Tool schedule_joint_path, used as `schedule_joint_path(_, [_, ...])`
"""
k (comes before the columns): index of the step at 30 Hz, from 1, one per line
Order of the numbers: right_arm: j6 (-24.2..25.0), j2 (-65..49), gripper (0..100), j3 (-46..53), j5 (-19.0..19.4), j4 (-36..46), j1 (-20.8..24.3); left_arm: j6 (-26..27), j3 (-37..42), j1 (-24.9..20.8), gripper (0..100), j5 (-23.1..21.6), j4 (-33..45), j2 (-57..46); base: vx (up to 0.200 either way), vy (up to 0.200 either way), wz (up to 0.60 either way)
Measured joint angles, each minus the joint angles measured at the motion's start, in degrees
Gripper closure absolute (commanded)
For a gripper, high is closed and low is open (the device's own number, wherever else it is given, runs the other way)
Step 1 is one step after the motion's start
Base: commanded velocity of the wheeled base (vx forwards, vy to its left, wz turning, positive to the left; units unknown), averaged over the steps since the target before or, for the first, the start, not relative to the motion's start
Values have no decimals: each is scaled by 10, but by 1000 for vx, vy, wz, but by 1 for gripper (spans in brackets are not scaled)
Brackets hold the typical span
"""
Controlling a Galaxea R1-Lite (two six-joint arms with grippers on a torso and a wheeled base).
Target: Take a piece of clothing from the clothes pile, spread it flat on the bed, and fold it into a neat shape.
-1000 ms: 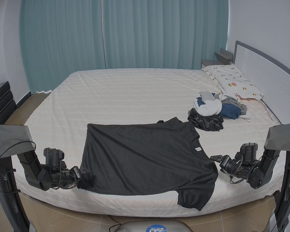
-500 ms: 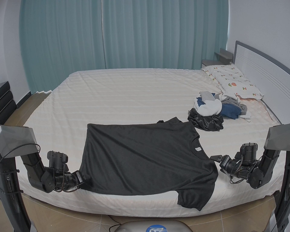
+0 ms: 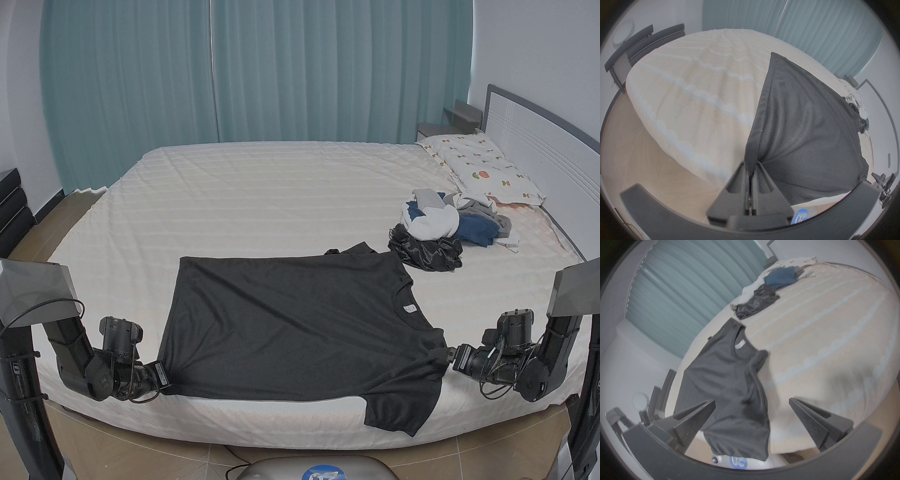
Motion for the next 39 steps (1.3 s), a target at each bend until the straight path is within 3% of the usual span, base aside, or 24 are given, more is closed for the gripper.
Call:
schedule_joint_path(4, [-17,1,0,22,24,0,11,2,1,0,100,4,3,-4,0,0,0])
schedule_joint_path(13, [-35,24,0,27,26,-16,31,2,0,1,100,3,5,-6,0,0,0])
schedule_joint_path(14, [-39,28,100,28,26,-23,32,2,0,2,100,3,5,-6,0,0,0])
schedule_joint_path(28, [-126,78,100,80,21,-91,41,2,-3,5,100,1,5,-6,0,0,0])
schedule_joint_path(39, [-136,57,100,123,29,-81,45,31,-1,18,100,4,30,-20,0,0,0])
